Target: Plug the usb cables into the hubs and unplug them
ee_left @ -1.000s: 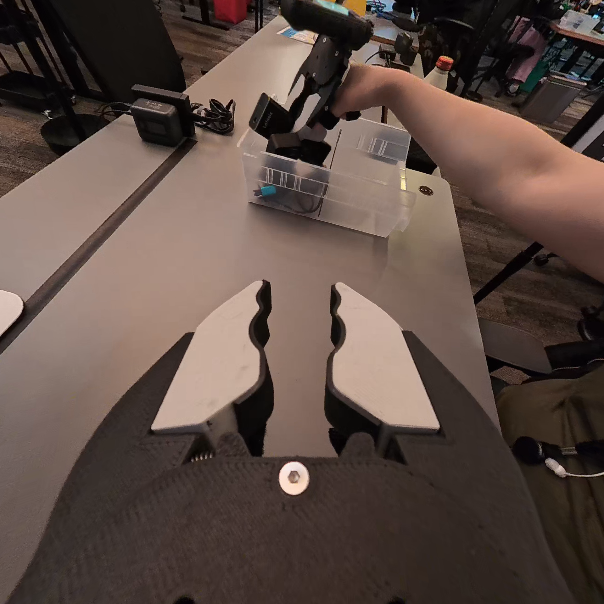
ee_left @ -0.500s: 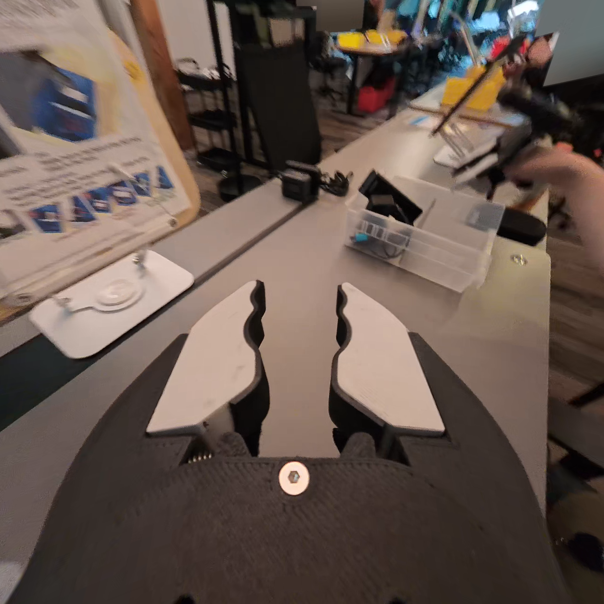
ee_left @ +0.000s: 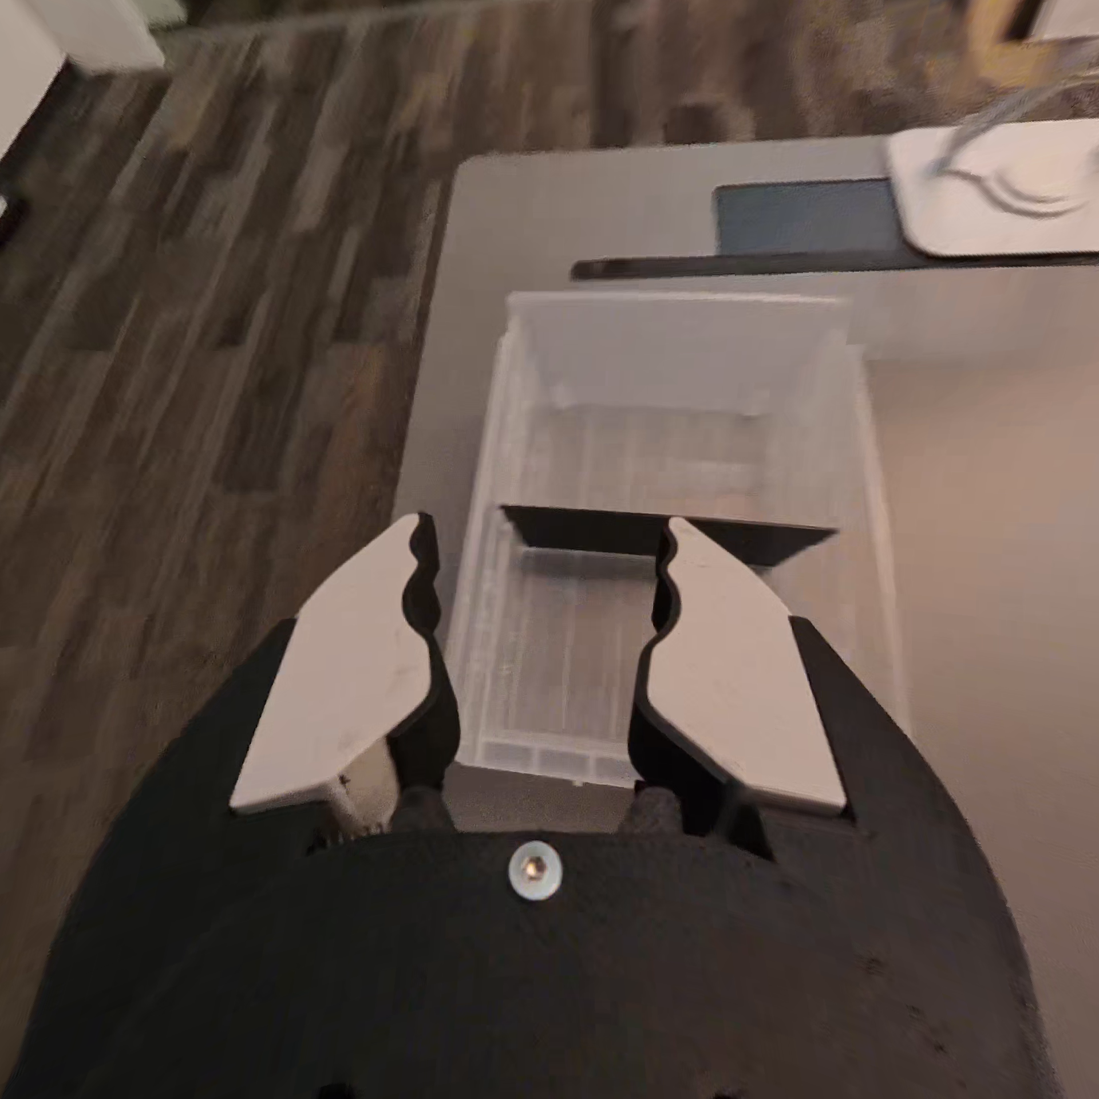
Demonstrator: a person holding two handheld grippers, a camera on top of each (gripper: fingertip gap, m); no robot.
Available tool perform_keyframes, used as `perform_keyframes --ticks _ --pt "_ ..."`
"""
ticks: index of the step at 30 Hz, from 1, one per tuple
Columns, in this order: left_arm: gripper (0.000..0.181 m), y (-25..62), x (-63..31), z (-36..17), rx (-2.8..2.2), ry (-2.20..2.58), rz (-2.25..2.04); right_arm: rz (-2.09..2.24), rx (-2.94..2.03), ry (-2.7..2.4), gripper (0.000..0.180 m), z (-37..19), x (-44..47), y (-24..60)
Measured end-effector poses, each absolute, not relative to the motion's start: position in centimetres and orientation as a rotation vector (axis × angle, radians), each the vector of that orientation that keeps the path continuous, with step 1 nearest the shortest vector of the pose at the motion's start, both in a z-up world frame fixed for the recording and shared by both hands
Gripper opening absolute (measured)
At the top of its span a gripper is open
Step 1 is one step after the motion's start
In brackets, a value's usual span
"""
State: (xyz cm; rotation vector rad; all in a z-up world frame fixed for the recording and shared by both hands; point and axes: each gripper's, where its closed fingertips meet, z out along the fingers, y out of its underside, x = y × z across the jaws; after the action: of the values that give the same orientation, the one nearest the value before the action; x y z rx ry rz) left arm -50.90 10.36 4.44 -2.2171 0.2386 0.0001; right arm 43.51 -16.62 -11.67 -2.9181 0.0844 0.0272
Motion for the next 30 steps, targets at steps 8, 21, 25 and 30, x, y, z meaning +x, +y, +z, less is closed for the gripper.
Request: perform_keyframes --ticks 8,21,25,30 --pt "0.058 10.6 -54.7 -6.1 -2.563 0.062 -0.369 0.049 -2.955 0.202 0.007 -11.7 42.1 -17.0" --pt "0.006 9.9 -47.5 -8.9 -2.785 0.579 -0.244 0.052 -2.96 0.216 0.008 -11.7 35.8 -15.4" --pt "0.008 10.4 -44.1 -9.0 -2.823 0.712 -0.101 0.059 -2.953 0.166 0.012 -11.7 33.3 -14.0" --pt "0.011 10.1 -39.5 -9.1 -2.835 0.866 0.006 0.047 -2.939 0.079 0.015 -11.7 30.0 -11.7"
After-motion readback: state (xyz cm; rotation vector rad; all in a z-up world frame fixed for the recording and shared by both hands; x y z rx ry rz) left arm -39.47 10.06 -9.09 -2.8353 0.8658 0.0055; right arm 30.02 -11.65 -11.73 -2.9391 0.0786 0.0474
